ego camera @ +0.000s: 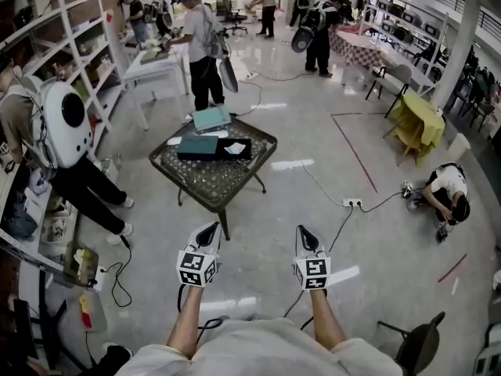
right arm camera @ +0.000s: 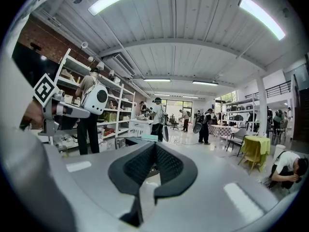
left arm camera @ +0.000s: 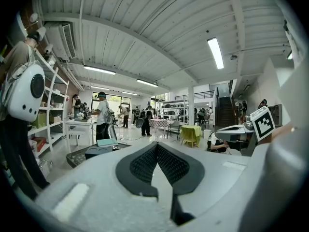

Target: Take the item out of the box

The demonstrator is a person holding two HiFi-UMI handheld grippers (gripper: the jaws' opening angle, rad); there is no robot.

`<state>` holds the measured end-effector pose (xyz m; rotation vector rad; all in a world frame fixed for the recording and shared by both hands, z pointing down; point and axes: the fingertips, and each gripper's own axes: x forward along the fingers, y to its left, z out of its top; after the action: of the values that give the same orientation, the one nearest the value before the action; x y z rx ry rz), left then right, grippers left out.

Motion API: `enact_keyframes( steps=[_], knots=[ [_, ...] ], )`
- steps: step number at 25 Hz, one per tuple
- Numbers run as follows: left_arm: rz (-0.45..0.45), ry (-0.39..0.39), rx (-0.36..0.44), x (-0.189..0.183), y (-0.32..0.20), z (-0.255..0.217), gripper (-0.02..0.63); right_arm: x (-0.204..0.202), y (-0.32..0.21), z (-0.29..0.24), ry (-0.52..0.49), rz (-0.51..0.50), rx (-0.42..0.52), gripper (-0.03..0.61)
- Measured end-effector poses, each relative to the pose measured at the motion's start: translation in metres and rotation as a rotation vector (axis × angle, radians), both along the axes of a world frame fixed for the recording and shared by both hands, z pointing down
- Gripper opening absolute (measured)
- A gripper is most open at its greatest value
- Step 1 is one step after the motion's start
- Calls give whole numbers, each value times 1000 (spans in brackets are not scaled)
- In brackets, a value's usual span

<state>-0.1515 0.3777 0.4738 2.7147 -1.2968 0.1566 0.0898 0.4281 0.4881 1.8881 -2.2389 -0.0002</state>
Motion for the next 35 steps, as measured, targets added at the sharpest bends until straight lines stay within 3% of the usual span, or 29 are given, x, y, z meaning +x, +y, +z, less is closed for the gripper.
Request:
enact_keyframes(
  steps=[16,24,35],
  knots=[
    [23,-6,-36,29,-51,24,6,22,-46,24,-8,14,-35,-2],
    [64,13,-40,42,-134,29,6,31,-120,25,6,56,-38,-2],
    [112,27,-37,42,-286,19,6,29,-257,12,8,107,-29,-1]
  ],
)
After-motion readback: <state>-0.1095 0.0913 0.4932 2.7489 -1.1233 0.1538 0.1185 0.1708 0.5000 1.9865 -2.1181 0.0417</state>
